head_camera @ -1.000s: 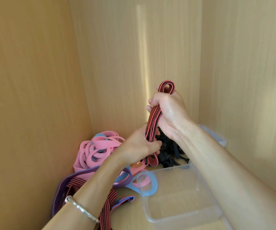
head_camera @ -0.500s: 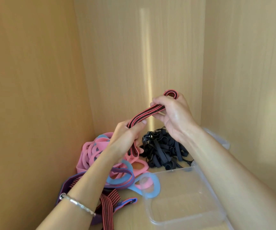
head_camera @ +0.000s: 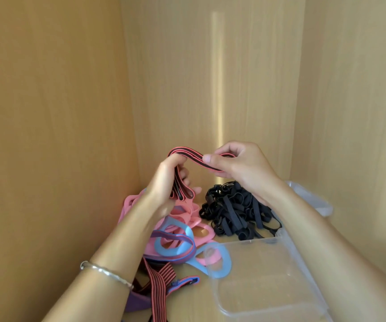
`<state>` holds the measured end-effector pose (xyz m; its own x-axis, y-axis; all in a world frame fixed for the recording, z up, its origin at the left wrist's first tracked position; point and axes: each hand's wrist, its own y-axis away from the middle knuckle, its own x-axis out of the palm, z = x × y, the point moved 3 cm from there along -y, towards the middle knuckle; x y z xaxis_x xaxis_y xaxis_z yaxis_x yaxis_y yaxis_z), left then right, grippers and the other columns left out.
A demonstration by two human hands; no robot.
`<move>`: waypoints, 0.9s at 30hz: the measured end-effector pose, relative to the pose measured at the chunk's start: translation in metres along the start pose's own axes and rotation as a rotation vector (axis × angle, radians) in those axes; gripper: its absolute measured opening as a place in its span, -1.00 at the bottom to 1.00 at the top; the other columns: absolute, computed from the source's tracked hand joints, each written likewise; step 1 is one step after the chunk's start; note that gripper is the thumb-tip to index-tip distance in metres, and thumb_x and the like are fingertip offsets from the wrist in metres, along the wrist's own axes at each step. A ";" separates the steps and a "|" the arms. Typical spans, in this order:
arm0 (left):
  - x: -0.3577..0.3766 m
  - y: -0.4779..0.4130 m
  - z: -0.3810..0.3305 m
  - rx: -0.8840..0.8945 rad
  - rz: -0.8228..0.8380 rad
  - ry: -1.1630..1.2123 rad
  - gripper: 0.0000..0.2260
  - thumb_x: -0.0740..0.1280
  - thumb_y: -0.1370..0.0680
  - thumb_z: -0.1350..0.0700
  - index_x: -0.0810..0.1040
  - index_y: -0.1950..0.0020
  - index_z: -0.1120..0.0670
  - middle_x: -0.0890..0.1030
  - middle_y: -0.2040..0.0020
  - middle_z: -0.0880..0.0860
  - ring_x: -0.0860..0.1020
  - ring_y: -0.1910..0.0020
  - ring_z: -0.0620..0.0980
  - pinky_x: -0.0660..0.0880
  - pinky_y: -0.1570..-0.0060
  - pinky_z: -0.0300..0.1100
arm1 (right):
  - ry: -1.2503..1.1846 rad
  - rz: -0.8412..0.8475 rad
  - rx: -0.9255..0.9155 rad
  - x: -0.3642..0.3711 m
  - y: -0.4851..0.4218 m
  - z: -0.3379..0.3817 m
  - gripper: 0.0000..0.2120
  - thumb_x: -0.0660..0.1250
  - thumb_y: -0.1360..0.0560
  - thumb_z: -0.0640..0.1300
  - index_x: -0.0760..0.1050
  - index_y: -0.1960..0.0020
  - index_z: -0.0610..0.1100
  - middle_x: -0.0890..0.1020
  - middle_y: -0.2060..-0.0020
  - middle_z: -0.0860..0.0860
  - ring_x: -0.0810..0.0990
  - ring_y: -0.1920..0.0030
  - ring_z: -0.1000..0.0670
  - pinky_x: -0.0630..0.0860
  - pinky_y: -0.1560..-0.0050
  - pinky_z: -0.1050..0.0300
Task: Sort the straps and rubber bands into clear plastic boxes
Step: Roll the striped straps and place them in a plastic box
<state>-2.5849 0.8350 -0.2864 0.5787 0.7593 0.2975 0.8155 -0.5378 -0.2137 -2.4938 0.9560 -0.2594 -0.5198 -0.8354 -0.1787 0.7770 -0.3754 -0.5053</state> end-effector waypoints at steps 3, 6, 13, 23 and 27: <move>0.000 0.000 -0.003 -0.007 0.030 0.091 -0.81 0.14 -0.56 0.16 0.31 0.27 0.05 0.27 0.45 0.00 0.29 0.47 -0.05 0.53 0.32 -0.09 | -0.006 0.033 0.031 0.005 0.001 -0.003 -0.84 0.52 -0.40 -0.11 0.58 0.16 -0.17 0.69 0.15 -0.13 0.72 0.16 -0.02 0.64 0.00 0.06; 0.000 -0.003 0.000 -0.013 -0.003 0.117 -0.84 0.16 -0.54 0.13 0.36 0.23 0.10 0.37 0.36 0.06 0.39 0.45 0.00 0.45 0.41 -0.16 | -0.011 0.025 0.033 0.013 0.003 -0.006 -0.85 0.49 -0.43 -0.11 0.56 0.17 -0.15 0.68 0.13 -0.13 0.71 0.13 -0.03 0.65 0.03 0.09; 0.008 0.003 -0.002 0.035 0.036 0.136 -0.71 0.12 -0.62 0.06 0.52 0.15 0.18 0.64 0.32 0.10 0.62 0.37 0.01 0.53 0.39 -0.18 | 0.088 -0.012 -0.056 0.031 0.005 -0.012 -0.86 0.36 -0.53 0.01 0.57 0.18 0.01 0.69 0.22 0.03 0.66 0.18 0.04 0.59 -0.03 -0.06; 0.011 0.005 -0.008 -0.018 -0.017 0.223 -0.75 0.15 -0.58 0.10 0.40 0.29 0.10 0.46 0.41 0.04 0.46 0.38 0.02 0.37 0.31 -0.17 | 0.361 0.047 -0.099 0.034 0.010 -0.006 -0.81 0.19 -0.63 0.00 0.51 0.09 0.00 0.67 0.18 -0.08 0.61 0.13 -0.17 0.54 0.11 -0.04; 0.012 0.005 -0.009 -0.019 -0.021 0.237 -0.75 0.16 -0.58 0.09 0.42 0.29 0.10 0.47 0.44 0.02 0.48 0.41 -0.01 0.38 0.35 -0.20 | 0.395 0.086 -0.112 0.035 0.012 -0.004 -0.83 0.17 -0.63 0.00 0.52 0.03 0.05 0.67 0.15 -0.07 0.62 0.11 -0.15 0.54 0.08 -0.02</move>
<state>-2.5737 0.8378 -0.2758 0.5438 0.6646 0.5124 0.8262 -0.5310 -0.1881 -2.5038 0.9242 -0.2753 -0.5677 -0.6356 -0.5232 0.7915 -0.2469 -0.5590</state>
